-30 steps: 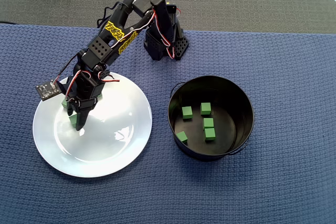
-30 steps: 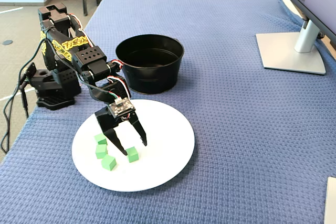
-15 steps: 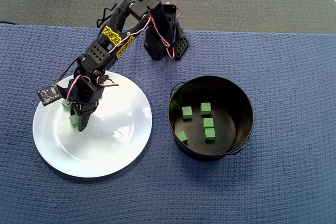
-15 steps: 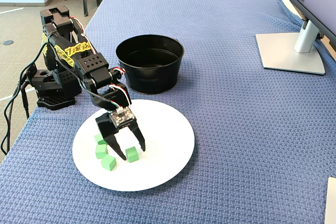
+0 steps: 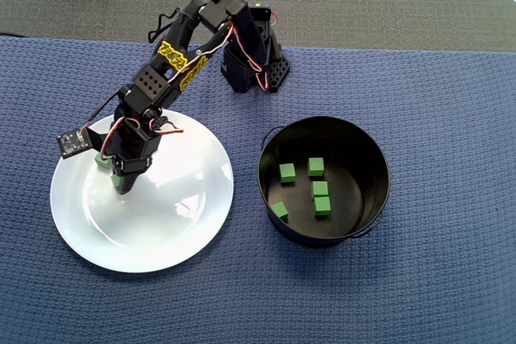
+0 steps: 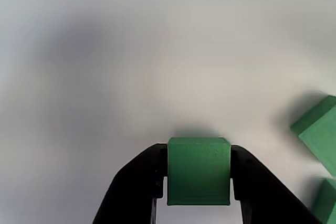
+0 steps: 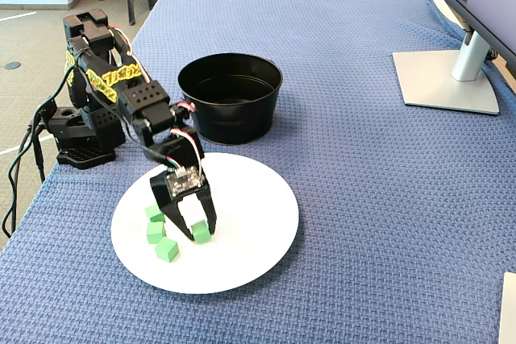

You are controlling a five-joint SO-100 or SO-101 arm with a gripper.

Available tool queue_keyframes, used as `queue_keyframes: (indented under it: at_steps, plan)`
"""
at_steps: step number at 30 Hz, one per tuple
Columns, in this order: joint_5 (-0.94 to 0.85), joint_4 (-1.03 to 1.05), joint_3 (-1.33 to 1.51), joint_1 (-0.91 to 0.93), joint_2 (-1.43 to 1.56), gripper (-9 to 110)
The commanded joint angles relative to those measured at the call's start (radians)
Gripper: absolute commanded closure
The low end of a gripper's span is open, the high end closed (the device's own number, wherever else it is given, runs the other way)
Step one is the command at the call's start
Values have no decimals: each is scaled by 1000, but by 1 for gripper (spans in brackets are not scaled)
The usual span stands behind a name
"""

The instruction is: Pick up the green cubes from the white plate and place them in the black recipient

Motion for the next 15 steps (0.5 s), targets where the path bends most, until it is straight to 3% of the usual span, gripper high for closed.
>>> queue_keyframes:
  at_steps: [1, 7, 15]
  plan:
    - [138, 213, -153, -46, 187, 102]
    - [371, 383, -155, -176, 443, 102]
    - [652, 640, -72, -512, 796, 102]
